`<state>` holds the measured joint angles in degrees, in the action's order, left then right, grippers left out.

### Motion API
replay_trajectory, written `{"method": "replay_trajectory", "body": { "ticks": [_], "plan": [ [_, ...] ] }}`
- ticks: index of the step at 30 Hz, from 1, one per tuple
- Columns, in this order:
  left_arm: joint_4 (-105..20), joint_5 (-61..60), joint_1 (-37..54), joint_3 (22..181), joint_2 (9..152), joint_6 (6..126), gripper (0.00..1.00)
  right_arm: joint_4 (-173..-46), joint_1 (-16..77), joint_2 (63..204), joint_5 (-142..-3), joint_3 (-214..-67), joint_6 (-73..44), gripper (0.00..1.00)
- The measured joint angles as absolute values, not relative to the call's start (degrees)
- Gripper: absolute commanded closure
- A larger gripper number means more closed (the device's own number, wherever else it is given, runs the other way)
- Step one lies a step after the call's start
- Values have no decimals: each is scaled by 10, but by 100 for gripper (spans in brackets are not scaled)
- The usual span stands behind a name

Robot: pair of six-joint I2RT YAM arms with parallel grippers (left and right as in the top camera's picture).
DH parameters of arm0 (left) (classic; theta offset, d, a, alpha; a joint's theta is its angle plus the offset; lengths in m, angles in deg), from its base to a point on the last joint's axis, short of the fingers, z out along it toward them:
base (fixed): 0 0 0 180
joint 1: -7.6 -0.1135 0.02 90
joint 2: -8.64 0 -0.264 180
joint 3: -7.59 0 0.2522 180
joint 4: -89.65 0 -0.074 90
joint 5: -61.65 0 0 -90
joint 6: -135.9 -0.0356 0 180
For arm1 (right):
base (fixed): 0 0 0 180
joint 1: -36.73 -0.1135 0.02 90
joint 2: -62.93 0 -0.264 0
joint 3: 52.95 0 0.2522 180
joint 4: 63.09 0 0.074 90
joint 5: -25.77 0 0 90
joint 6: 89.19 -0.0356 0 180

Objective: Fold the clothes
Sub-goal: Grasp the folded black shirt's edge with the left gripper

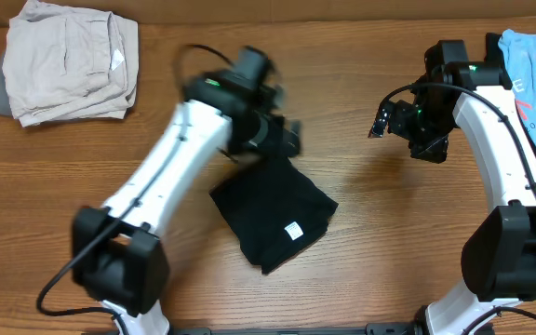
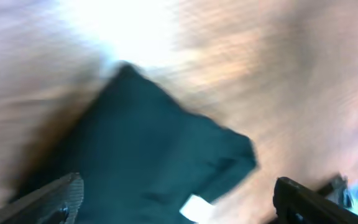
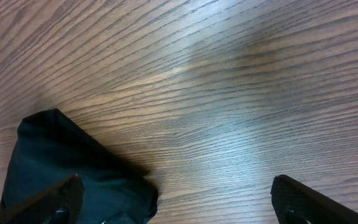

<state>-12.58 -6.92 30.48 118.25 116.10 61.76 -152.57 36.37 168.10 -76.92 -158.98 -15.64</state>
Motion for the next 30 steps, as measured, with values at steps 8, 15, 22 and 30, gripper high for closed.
{"method": "replay_trajectory", "body": {
  "ticks": [8,15,22,30],
  "plan": [
    [-128,29,154,1181,1205,454,0,-1524,364,1681,-769,-1590,-156,0],
    [-123,110,144,1180,1296,339,0,-1528,363,1681,-774,-1590,-156,0],
    [-80,130,152,1177,1375,302,0,-1529,364,1681,-774,-1590,-156,0],
    [-4,183,166,1173,1405,225,0,-1529,364,1681,-774,-1590,-156,0]
  ]
}}
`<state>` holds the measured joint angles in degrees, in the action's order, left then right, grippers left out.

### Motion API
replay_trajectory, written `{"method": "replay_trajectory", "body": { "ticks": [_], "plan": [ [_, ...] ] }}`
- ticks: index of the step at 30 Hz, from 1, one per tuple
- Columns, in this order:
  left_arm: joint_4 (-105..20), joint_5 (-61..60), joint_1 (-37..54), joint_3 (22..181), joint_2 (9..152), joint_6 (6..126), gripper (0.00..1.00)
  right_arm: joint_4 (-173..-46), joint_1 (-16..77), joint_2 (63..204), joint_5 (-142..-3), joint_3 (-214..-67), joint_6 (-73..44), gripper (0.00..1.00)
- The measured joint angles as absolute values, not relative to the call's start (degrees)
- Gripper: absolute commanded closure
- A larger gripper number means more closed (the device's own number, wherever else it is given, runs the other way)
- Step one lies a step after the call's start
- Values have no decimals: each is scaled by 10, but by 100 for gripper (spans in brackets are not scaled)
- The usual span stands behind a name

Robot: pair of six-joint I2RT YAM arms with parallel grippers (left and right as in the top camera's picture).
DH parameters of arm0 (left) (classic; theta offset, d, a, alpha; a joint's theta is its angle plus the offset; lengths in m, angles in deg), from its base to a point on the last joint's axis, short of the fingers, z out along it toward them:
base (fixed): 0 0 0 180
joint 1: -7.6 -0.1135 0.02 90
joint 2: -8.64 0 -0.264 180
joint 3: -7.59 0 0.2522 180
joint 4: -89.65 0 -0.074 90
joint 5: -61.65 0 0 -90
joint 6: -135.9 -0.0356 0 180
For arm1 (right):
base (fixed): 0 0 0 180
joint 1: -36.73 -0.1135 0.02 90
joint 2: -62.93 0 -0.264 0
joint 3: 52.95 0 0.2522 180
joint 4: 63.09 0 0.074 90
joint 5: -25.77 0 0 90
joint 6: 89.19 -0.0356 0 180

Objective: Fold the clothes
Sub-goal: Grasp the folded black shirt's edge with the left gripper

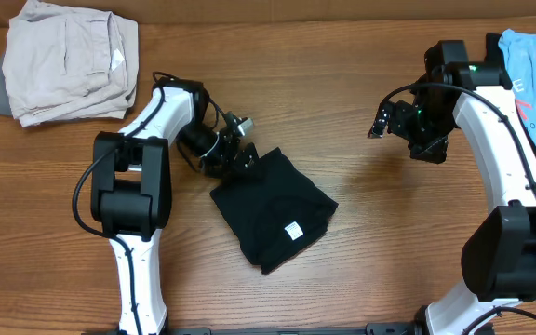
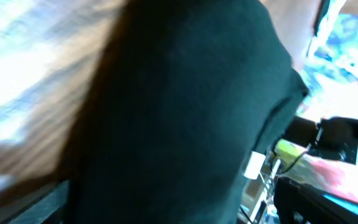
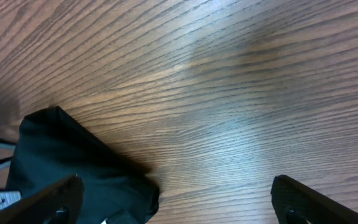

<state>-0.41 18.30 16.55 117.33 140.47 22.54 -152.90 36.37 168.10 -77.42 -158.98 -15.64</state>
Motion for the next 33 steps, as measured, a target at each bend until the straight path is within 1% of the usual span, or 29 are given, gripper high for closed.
{"method": "replay_trajectory", "body": {
  "ticks": [9,12,13,15,16,17,19,22,23,24,28,33],
  "plan": [
    [19,193,201,1173,1408,197,0,-1529,364,1681,-775,-1590,-157,0],
    [19,193,217,1173,1408,193,5,-1530,364,1681,-775,-1590,-156,0],
    [19,193,221,1173,1408,191,11,-1530,364,1681,-775,-1590,-156,0],
    [19,193,230,1173,1408,187,20,-1532,364,1681,-775,-1590,-156,0],
    [20,192,234,1173,1408,186,26,-1533,364,1681,-775,-1590,-156,0],
    [20,191,238,1173,1408,188,31,-1533,364,1681,-775,-1590,-156,0],
    [20,187,247,1173,1408,185,46,-1533,364,1681,-775,-1590,-156,0],
    [20,179,267,1173,1408,189,78,-1534,364,1681,-775,-1590,-157,0],
    [20,177,274,1173,1408,187,94,-1534,364,1681,-775,-1590,-156,0],
    [20,175,282,1172,1408,185,96,-1534,364,1681,-775,-1590,-156,0],
    [9,173,308,1172,1408,192,96,-1534,364,1681,-775,-1590,-157,0],
    [-55,164,319,1170,1408,252,96,-1541,364,1681,-775,-1590,-156,0]
  ]
}}
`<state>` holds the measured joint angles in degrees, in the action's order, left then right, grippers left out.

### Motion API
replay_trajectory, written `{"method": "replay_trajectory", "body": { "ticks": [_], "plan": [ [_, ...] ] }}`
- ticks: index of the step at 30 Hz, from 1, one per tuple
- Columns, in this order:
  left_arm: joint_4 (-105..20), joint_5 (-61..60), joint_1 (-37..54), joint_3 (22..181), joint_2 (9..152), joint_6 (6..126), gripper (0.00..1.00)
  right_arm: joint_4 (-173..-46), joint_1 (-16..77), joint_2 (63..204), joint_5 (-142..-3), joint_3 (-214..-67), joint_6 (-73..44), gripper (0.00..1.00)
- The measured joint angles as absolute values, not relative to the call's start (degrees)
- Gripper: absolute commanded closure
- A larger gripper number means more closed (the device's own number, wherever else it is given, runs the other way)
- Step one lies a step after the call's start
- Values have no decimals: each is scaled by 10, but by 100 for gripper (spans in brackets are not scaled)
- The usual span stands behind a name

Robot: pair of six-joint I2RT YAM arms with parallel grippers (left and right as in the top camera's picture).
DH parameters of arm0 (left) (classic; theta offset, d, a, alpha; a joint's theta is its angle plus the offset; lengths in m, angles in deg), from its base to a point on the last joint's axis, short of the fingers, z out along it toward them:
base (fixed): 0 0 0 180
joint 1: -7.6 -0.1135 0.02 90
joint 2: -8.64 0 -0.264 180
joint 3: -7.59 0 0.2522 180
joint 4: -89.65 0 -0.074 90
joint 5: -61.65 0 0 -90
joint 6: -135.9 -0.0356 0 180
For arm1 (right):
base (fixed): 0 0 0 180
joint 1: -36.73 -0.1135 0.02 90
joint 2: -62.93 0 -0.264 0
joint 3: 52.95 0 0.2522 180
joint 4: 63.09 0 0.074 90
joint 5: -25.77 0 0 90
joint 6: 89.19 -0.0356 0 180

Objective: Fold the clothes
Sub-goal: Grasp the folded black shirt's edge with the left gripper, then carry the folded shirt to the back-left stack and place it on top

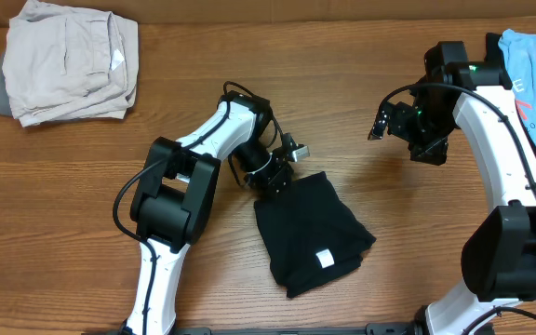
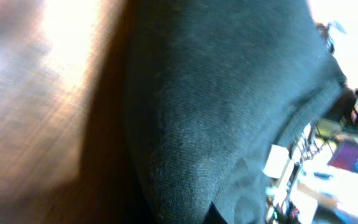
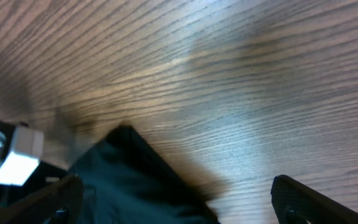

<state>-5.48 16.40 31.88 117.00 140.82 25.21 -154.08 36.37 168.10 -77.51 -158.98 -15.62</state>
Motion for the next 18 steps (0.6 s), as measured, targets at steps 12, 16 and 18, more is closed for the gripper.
{"method": "replay_trajectory", "body": {
  "ticks": [12,16,18],
  "plan": [
    [-150,153,145,1169,1408,396,96,-1545,364,1681,-775,-1590,-147,0],
    [-177,154,64,1169,1408,423,96,-1544,364,1681,-775,-1590,-145,0],
    [-180,154,30,1169,1408,427,96,-1543,364,1681,-775,-1590,-145,0]
  ]
}}
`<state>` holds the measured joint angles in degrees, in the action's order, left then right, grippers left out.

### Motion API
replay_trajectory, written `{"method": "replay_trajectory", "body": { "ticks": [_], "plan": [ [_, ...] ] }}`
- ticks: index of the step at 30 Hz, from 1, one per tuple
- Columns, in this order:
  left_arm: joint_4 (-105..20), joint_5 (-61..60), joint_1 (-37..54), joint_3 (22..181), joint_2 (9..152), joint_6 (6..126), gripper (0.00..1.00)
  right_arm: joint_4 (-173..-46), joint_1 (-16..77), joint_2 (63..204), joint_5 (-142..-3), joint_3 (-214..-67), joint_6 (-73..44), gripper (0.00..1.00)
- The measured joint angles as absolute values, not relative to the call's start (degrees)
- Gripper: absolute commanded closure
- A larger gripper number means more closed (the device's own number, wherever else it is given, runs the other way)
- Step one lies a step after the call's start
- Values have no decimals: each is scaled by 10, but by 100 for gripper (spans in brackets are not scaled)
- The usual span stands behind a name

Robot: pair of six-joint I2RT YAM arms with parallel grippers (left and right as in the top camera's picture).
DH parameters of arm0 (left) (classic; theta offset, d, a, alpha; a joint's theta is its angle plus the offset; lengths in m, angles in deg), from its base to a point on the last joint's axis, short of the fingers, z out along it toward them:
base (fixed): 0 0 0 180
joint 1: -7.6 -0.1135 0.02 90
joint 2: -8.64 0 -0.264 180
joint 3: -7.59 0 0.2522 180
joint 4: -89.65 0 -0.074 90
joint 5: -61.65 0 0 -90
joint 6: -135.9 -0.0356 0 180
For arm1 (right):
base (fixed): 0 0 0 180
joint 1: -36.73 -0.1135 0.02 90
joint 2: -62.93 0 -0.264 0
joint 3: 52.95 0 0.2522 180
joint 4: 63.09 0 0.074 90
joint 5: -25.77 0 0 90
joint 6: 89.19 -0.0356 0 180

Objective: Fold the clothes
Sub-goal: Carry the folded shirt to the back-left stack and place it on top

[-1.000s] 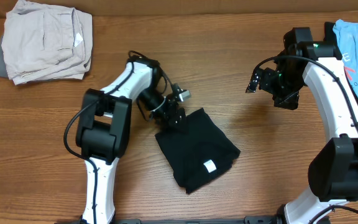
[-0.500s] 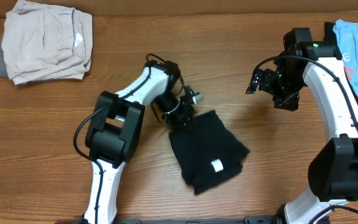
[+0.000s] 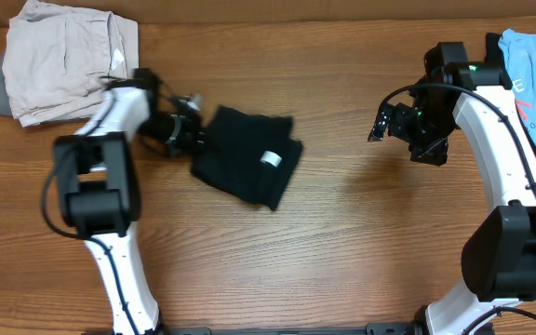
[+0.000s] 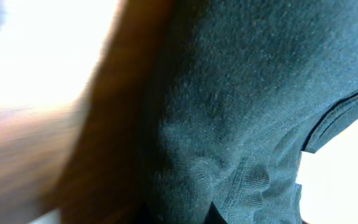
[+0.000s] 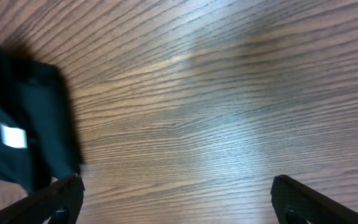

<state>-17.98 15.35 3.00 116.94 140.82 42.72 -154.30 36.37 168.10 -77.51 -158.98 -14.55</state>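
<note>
A folded black garment [image 3: 245,156] with a white label [image 3: 270,158] lies left of the table's middle. My left gripper [image 3: 192,132] is at its left edge, shut on the cloth. The left wrist view is filled with the black garment [image 4: 247,106], which hides the fingers. My right gripper [image 3: 385,121] hangs over bare wood to the right, open and holding nothing. In the right wrist view its fingers [image 5: 61,198] stand wide apart, and the black garment [image 5: 17,130] shows at the left edge.
A folded pile of beige clothes [image 3: 68,58] lies at the back left, close to the left arm. A blue garment lies at the right edge behind the right arm. The wooden table [image 3: 342,251] shows bare wood in front.
The black garment has moved from the front middle to the back left, nearer the beige pile, with my left gripper still on its edge. The right arm has not moved.
At first my left gripper was open over the black garment's back corner at the table's middle. Then it was at the garment's left corner. Later the garment lay further right and forward with the gripper on it. Now it lies back left.
</note>
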Motion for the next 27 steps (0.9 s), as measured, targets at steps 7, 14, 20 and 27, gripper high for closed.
{"method": "replay_trajectory", "body": {
  "ticks": [7,14,20,27],
  "plan": [
    [-161,142,-45,1201,1410,430,96,-1536,364,1681,-775,-1590,-145,0],
    [-143,103,-55,1332,1413,449,96,-1536,364,1681,-775,-1590,-144,0],
    [-183,51,-55,1436,1413,513,96,-1537,364,1681,-775,-1590,-144,0],
    [-303,4,-57,1473,1413,580,96,-1554,364,1681,-775,-1590,-142,0]
  ]
}}
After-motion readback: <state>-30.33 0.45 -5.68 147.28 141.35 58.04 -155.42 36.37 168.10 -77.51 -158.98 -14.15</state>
